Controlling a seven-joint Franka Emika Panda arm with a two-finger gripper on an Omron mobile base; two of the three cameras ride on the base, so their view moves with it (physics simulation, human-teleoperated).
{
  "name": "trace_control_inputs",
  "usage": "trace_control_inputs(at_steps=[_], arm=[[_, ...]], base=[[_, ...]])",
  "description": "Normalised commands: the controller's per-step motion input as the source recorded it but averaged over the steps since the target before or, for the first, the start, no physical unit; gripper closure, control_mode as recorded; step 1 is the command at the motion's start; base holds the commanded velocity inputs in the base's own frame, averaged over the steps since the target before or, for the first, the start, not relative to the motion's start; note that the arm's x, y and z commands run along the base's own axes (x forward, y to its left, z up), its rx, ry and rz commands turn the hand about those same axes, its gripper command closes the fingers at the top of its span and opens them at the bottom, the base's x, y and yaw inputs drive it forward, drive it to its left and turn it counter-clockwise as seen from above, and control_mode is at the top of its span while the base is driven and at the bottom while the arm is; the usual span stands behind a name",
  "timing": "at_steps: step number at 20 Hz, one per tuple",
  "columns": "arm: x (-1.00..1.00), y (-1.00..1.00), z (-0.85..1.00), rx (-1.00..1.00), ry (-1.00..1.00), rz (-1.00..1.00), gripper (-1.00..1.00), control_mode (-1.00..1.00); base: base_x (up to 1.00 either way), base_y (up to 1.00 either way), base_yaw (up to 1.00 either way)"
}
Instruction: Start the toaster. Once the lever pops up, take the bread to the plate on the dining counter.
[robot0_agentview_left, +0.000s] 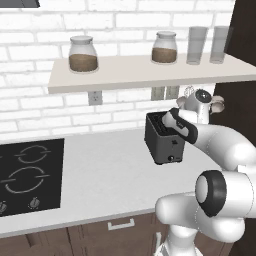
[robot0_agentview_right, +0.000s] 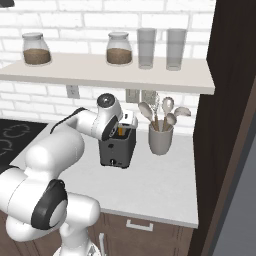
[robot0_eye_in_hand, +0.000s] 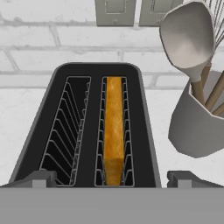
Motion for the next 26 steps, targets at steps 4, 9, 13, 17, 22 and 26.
trace_control_inputs(at_steps=[4, 9, 13, 17, 22, 26], arm=[[0.0, 0.0, 0.0, 0.0, 0.0, 0.0, -1.0, -1.0], [0.0, 0.0, 0.0, 0.0, 0.0, 0.0, -1.0, -1.0], [0.04, 0.0, -0.03, 0.0, 0.0, 0.0, -1.0, -1.0], [0.08, 0.0, -0.06, 0.0, 0.0, 0.0, -1.0, -1.0], [0.1, 0.0, -0.07, 0.01, 0.0, 0.0, -1.0, -1.0], [0.09, 0.0, -0.07, 0.02, 0.0, 0.0, -1.0, -1.0]], base=[[0.0, 0.0, 0.0], [0.0, 0.0, 0.0], [0.0, 0.0, 0.0], [0.0, 0.0, 0.0], [0.0, 0.0, 0.0], [0.0, 0.0, 0.0]])
